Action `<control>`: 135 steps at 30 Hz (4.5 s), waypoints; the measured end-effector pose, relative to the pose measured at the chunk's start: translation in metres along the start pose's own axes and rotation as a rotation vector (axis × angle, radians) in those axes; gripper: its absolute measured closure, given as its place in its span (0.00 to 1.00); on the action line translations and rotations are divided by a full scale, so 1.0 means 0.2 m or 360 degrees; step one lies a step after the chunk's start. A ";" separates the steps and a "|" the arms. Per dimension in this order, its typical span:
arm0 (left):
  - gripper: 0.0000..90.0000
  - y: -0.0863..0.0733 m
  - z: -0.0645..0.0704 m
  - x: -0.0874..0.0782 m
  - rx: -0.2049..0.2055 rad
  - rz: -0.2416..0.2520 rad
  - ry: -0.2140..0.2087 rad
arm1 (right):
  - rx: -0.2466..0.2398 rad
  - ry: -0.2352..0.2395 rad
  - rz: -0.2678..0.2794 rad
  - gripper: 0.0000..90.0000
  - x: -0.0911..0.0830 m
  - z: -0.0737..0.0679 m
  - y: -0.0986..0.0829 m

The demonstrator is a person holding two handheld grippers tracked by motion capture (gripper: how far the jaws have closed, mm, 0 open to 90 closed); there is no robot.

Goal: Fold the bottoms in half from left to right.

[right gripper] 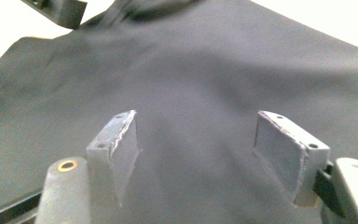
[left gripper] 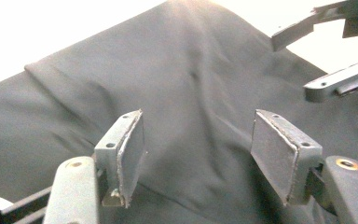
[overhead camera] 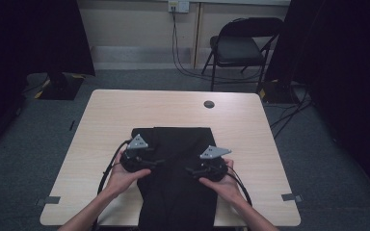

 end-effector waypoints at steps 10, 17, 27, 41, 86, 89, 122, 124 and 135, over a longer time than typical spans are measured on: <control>0.32 0.08 -0.48 0.08 -0.0150 0.0021 0.0265 | 0.0118 -0.0243 -0.0013 0.27 0.14 0.47 0.13; 0.29 0.02 -0.67 0.16 -0.0236 -0.0063 0.0292 | 0.0163 -0.0341 -0.0113 0.25 0.26 0.67 0.11; 0.30 -0.04 -0.69 0.25 -0.0260 -0.0135 0.0293 | 0.0191 -0.0402 -0.0191 0.26 0.35 0.76 0.06; 0.27 -0.03 -0.59 0.36 -0.0164 -0.0133 0.0291 | 0.0172 -0.0334 -0.0143 0.53 0.37 0.67 0.05; 0.95 0.59 -0.43 -0.21 0.0019 0.0497 0.0205 | 0.0094 -0.0277 0.0416 0.95 0.07 0.58 0.88; 0.95 0.54 -0.34 -0.28 0.0025 0.0537 0.0164 | 0.0116 -0.0208 0.0470 0.94 -0.04 0.51 0.81; 0.66 -0.05 0.04 -0.28 0.0078 0.0047 -0.0045 | 0.0065 -0.0048 0.0149 0.69 -0.26 -0.01 0.13; 0.66 -0.07 0.02 -0.19 0.0006 -0.0009 -0.0069 | 0.0011 -0.0096 0.0085 0.72 -0.16 0.02 0.15; 0.60 -0.04 -0.18 0.06 -0.0140 -0.0045 0.0023 | 0.0185 -0.0332 -0.0045 0.58 0.13 0.35 0.07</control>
Point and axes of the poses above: each handheld gripper's, and its own axes: x roughly forward along the jaws, y roughly out of its top, z roughly to its right, the point moved 7 cm from there along x, roughly forward along the jaws, and after that the axes turned 9 degrees about z, right-handed, at the moved point
